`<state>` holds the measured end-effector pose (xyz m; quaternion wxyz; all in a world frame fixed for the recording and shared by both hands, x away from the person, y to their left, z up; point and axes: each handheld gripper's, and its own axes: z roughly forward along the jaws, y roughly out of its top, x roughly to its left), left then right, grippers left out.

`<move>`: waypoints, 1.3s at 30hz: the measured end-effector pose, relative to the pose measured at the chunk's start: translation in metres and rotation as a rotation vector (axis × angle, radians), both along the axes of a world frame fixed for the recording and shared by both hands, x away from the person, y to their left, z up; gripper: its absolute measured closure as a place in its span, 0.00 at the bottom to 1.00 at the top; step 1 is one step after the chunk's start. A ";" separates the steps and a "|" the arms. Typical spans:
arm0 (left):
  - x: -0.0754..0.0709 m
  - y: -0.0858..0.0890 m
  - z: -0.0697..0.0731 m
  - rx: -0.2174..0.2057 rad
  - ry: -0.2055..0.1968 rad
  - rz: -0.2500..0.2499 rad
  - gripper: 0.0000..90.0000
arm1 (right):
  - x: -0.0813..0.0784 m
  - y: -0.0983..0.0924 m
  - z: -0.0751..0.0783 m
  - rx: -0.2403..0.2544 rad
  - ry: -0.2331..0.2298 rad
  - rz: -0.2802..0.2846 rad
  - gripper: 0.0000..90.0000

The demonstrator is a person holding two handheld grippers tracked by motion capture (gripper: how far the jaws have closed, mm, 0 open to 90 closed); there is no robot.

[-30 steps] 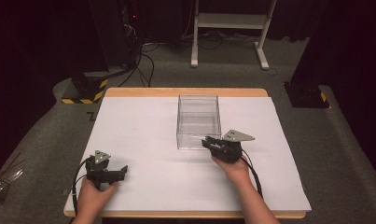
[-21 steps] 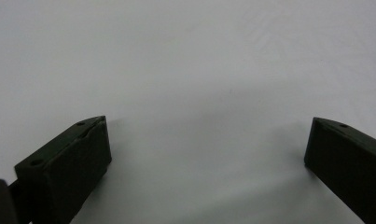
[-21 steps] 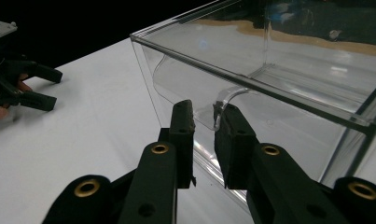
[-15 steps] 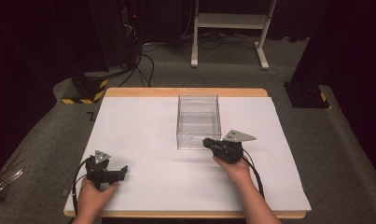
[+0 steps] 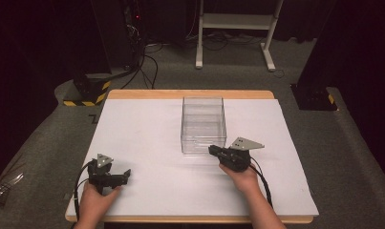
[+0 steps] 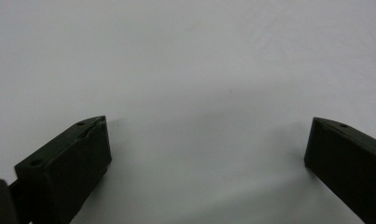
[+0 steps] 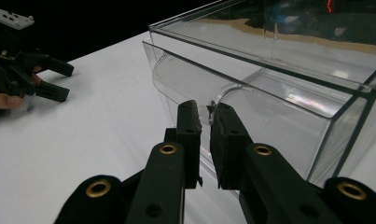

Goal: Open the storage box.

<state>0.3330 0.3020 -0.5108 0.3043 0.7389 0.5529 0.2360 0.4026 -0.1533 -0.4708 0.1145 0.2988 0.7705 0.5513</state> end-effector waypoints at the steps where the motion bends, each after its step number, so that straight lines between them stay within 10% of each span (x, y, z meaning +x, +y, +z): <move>1: 0.000 0.000 0.000 0.000 0.000 0.000 0.01 | -0.001 -0.001 0.000 0.005 0.001 0.003 0.92; 39: 0.000 0.000 0.000 -0.003 -0.001 0.002 0.01 | -0.060 -0.009 -0.001 0.006 0.007 0.065 0.94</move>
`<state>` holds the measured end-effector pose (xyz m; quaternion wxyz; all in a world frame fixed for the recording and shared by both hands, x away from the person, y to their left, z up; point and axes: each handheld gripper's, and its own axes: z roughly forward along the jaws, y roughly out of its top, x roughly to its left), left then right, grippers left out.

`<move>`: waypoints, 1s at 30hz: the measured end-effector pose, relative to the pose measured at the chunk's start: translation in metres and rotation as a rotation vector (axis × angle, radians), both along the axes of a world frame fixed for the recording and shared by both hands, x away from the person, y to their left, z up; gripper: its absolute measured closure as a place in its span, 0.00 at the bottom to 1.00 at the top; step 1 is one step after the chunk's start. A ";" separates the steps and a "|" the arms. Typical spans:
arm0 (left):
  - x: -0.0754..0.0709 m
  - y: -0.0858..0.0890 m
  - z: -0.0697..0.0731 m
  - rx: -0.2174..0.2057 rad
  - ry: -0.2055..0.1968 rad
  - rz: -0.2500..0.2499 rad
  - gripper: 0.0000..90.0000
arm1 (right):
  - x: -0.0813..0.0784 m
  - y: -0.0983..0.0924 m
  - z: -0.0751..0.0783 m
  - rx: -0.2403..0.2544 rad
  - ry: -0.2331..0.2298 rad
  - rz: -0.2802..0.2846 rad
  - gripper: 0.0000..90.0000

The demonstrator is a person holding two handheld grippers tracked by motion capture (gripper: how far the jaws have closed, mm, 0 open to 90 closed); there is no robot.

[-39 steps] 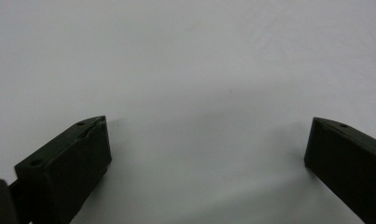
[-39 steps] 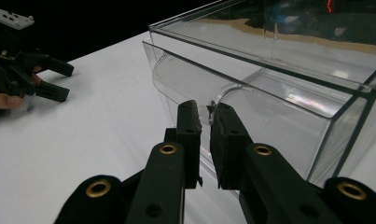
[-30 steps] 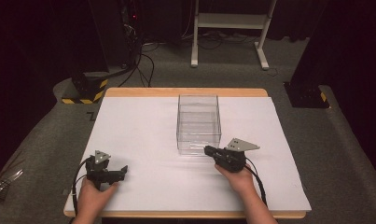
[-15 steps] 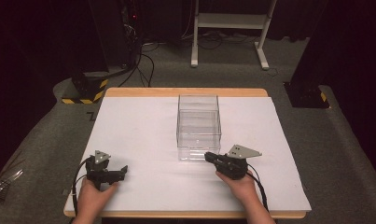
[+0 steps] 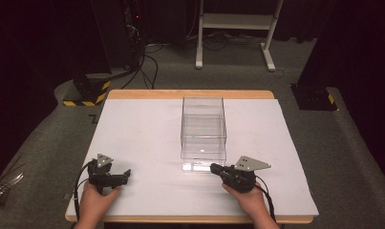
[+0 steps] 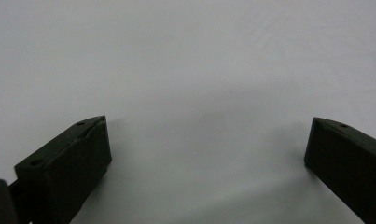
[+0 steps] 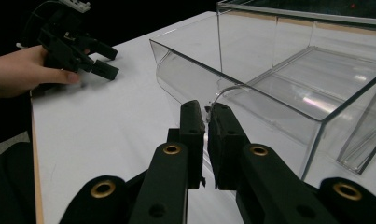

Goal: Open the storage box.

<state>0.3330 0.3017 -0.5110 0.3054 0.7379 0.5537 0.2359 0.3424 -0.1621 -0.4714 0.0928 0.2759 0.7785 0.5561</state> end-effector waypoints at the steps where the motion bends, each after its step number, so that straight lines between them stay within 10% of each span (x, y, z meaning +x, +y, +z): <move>1: 0.000 0.000 0.000 0.000 0.000 0.000 0.01 | -0.002 0.000 0.000 0.000 0.003 0.004 0.94; 30: 0.000 0.000 0.000 0.000 0.000 0.002 0.01 | -0.036 -0.012 -0.003 -0.013 0.013 0.053 0.94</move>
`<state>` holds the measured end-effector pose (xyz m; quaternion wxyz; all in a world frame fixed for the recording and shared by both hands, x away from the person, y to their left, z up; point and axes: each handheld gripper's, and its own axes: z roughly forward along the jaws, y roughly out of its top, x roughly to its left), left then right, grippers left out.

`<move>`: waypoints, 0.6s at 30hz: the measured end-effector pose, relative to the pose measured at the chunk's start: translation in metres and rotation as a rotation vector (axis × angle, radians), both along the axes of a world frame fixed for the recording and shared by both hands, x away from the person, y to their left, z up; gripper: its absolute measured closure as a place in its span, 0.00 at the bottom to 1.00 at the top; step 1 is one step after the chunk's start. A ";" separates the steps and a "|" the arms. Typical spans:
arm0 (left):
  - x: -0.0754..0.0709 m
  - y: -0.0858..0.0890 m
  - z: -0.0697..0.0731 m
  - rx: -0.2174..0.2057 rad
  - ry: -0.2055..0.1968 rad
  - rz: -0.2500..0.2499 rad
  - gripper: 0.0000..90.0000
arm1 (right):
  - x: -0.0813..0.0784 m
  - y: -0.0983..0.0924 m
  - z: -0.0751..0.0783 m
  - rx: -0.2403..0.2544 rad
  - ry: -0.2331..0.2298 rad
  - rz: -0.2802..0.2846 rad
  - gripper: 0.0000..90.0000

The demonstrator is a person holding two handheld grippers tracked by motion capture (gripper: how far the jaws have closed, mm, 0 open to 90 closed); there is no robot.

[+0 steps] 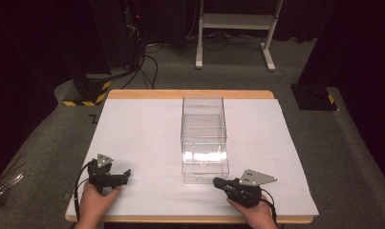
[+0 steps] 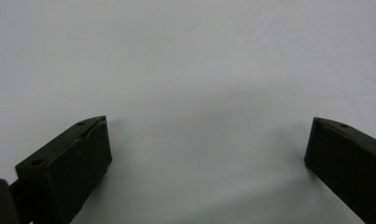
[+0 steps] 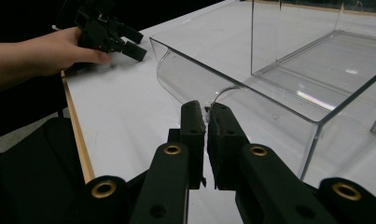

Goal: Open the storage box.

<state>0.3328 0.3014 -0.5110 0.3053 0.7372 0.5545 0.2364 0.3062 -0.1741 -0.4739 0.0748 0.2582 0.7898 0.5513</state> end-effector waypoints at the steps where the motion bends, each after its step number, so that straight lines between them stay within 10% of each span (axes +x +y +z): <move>1: 0.000 0.000 0.000 0.000 0.000 0.000 0.01 | -0.001 0.000 0.000 0.002 0.001 0.003 0.94; 18: 0.000 0.000 0.000 -0.001 0.001 0.000 0.01 | -0.011 0.001 -0.002 0.012 -0.009 0.026 0.95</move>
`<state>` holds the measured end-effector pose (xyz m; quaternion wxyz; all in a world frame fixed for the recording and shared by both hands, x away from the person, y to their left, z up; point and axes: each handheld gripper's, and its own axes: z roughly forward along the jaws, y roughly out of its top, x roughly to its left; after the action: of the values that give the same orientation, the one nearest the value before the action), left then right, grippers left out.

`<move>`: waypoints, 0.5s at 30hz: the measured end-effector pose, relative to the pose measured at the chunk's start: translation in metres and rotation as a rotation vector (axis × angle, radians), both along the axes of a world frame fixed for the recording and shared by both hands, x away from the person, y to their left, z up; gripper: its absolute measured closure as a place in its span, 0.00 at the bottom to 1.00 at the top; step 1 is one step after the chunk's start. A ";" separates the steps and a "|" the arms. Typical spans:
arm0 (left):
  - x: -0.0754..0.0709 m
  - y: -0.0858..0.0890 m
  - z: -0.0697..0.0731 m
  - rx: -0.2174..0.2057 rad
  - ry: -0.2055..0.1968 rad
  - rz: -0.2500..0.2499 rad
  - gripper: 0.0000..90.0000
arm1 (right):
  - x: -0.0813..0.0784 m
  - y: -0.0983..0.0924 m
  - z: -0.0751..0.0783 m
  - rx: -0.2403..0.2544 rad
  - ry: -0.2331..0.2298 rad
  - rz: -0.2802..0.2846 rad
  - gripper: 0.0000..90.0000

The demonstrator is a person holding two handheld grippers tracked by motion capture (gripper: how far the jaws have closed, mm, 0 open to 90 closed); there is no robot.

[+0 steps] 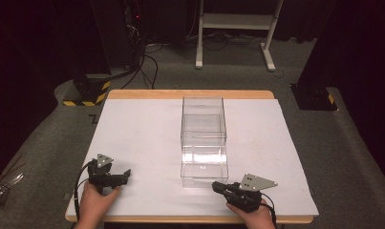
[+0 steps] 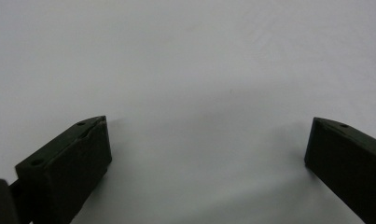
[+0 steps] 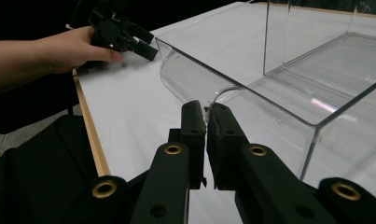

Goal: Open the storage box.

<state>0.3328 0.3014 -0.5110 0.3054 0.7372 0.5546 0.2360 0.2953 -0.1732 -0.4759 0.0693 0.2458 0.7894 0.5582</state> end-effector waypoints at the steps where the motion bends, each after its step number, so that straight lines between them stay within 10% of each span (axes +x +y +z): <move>1: 0.000 0.000 0.000 0.000 0.001 0.000 0.01 | 0.000 0.000 0.000 0.002 -0.001 0.000 0.95; 15: 0.000 0.000 0.000 0.000 0.000 0.000 0.01 | -0.002 -0.002 -0.001 0.007 -0.022 0.000 0.90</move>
<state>0.3328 0.3014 -0.5110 0.3054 0.7372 0.5547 0.2360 0.2929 -0.1748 -0.4770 0.0770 0.2399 0.7868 0.5635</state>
